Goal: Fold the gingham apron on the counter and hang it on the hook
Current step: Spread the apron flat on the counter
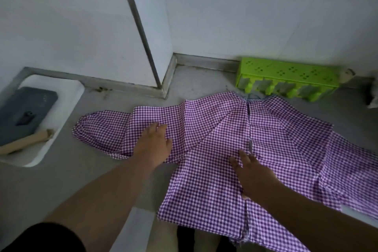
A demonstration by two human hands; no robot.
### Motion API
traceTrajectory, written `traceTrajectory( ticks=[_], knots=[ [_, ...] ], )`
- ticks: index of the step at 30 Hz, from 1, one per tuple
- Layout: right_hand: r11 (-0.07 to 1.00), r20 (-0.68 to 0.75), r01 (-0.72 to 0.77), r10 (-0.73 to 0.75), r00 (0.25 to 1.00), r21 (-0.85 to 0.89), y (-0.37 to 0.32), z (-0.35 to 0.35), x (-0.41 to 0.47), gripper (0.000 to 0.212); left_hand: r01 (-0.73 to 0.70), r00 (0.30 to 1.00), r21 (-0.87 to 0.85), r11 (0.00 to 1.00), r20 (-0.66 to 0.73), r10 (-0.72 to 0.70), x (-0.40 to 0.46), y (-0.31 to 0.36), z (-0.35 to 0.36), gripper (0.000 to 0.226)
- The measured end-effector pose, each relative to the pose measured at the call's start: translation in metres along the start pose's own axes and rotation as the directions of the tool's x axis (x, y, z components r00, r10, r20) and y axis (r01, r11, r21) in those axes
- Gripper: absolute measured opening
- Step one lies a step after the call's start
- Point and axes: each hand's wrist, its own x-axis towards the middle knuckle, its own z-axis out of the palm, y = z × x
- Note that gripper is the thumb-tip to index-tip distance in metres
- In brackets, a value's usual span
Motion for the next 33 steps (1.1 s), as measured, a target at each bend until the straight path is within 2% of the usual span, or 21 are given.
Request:
traceTrajectory(
  ticks=[4,6,8,9,12,13,15,17,20,21,23,25,27,29,31,33],
  knots=[
    [0.999,-0.004,0.001,-0.001,1.000,-0.041,-0.003,-0.005,-0.001,0.118,0.186,0.978,0.041,0.982,0.085,-0.188,-0.006,-0.055,-0.003,0.072],
    [0.999,-0.007,0.014,-0.014,1.000,-0.038,-0.004,-0.006,0.000,0.119,0.258,0.966,0.044,0.965,0.004,-0.259,-0.011,-0.077,-0.004,0.077],
    [0.999,-0.008,0.016,-0.017,1.000,-0.042,-0.005,-0.005,0.001,0.121,0.332,0.940,-0.045,0.942,-0.068,-0.335,-0.016,-0.095,-0.007,0.075],
    [0.999,-0.009,0.016,-0.017,1.000,-0.047,-0.005,-0.004,0.001,0.121,0.314,0.946,-0.066,0.947,-0.063,-0.318,-0.020,-0.101,-0.009,0.071],
    [0.998,-0.008,0.013,-0.014,1.000,-0.068,-0.007,-0.004,0.001,0.124,0.101,0.995,0.060,0.993,-0.025,-0.099,-0.035,-0.119,-0.002,0.059],
    [0.998,-0.013,0.009,-0.010,1.000,-0.067,-0.008,-0.005,0.002,0.123,0.090,0.996,0.074,0.993,-0.030,-0.088,-0.038,-0.125,-0.001,0.055],
    [0.998,-0.008,0.001,-0.002,1.000,-0.069,-0.011,-0.007,0.004,0.122,0.182,0.983,0.058,0.982,-0.028,-0.181,-0.040,-0.130,-0.002,0.053],
    [0.998,-0.005,-0.003,0.003,1.000,-0.070,-0.012,-0.010,0.004,0.121,0.287,0.957,0.110,0.952,0.005,-0.289,-0.039,-0.135,-0.001,0.069],
    [0.997,0.004,-0.004,0.005,1.000,-0.076,-0.015,-0.010,0.004,0.121,0.388,0.910,0.098,0.916,0.114,-0.398,-0.034,-0.153,0.005,0.113],
    [0.997,0.002,-0.007,0.007,1.000,-0.079,-0.015,-0.010,0.004,0.121,0.412,0.896,0.090,0.907,0.141,-0.421,-0.032,-0.156,0.004,0.120],
    [0.996,-0.003,-0.013,0.013,1.000,-0.086,-0.016,-0.010,0.004,0.122,0.424,0.888,0.110,0.899,0.143,-0.436,-0.029,-0.154,-0.003,0.121],
    [0.995,-0.010,-0.007,0.006,1.000,-0.099,-0.018,-0.011,0.005,0.122,0.319,0.939,0.153,0.935,0.084,-0.334,-0.028,-0.136,-0.014,0.109],
    [0.994,-0.013,0.006,-0.007,1.000,-0.105,-0.018,-0.011,0.004,0.123,0.055,0.997,0.138,0.989,0.044,-0.061,-0.030,-0.105,-0.019,0.091],
    [0.993,-0.010,0.026,-0.027,1.000,-0.116,-0.012,-0.008,0.004,0.122,-0.194,0.979,0.108,0.975,0.086,0.185,-0.034,-0.071,-0.012,0.080],
    [0.991,-0.028,0.071,-0.075,0.997,-0.117,-0.003,-0.008,0.002,0.119,-0.260,0.945,0.104,0.960,0.234,0.230,-0.035,-0.042,-0.001,0.080],
    [0.986,-0.065,0.135,-0.141,0.988,-0.097,0.006,-0.008,-0.001,0.117,-0.227,0.918,0.146,0.963,0.362,0.162,-0.031,-0.027,0.009,0.090]
  ],
)
